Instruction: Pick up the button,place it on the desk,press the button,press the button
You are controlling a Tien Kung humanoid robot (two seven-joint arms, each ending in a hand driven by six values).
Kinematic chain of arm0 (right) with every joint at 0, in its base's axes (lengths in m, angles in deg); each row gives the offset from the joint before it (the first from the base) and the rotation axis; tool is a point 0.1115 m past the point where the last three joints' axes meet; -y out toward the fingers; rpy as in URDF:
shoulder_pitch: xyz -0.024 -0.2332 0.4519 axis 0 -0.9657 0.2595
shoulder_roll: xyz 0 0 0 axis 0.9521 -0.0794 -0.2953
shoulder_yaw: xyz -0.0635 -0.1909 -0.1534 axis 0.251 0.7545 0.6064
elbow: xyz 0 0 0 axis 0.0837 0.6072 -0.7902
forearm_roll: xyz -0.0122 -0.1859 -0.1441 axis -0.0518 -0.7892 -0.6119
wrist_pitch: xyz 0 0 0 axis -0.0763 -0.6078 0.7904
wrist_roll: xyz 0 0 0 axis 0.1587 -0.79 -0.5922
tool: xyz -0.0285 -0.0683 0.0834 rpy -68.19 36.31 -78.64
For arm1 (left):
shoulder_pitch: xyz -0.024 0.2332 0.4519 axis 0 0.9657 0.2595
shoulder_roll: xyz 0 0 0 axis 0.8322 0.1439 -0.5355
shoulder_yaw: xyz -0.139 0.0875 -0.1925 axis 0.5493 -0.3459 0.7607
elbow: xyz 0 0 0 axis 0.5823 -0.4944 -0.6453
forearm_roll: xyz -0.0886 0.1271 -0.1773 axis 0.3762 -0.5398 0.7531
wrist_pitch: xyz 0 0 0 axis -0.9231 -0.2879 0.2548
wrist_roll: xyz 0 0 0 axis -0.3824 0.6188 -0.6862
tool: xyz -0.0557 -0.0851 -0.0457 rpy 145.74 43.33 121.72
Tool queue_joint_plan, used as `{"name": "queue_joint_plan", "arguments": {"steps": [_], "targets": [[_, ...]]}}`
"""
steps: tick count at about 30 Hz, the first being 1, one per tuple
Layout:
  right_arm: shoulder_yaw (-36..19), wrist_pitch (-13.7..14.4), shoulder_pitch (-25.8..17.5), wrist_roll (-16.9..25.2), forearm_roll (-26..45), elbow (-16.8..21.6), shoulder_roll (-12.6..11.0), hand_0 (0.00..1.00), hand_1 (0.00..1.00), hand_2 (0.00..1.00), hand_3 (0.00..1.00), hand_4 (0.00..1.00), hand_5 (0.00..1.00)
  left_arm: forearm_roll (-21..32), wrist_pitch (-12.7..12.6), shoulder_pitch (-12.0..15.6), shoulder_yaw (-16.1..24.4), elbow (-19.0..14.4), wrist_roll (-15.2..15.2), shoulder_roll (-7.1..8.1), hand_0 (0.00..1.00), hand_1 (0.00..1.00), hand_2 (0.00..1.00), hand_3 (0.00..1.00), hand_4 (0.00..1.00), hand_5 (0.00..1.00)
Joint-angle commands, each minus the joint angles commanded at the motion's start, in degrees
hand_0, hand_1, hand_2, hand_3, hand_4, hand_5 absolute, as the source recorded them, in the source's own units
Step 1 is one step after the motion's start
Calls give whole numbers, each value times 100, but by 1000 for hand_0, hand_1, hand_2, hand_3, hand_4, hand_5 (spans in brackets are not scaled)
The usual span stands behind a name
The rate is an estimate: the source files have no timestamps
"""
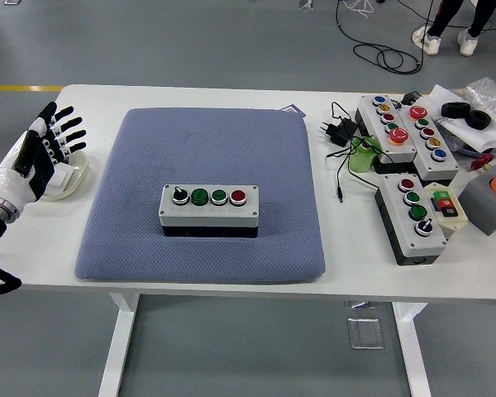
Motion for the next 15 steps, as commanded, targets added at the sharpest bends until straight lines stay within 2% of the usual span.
{"name": "queue_joint_plan", "arguments": {"steps": [15], "targets": [[-6, -4, 16, -16, -34, 0, -5, 702, 696, 768, 622, 421, 254, 33, 11, -77, -195, 11, -10, -7, 811, 862, 941, 926, 727, 998]]}}
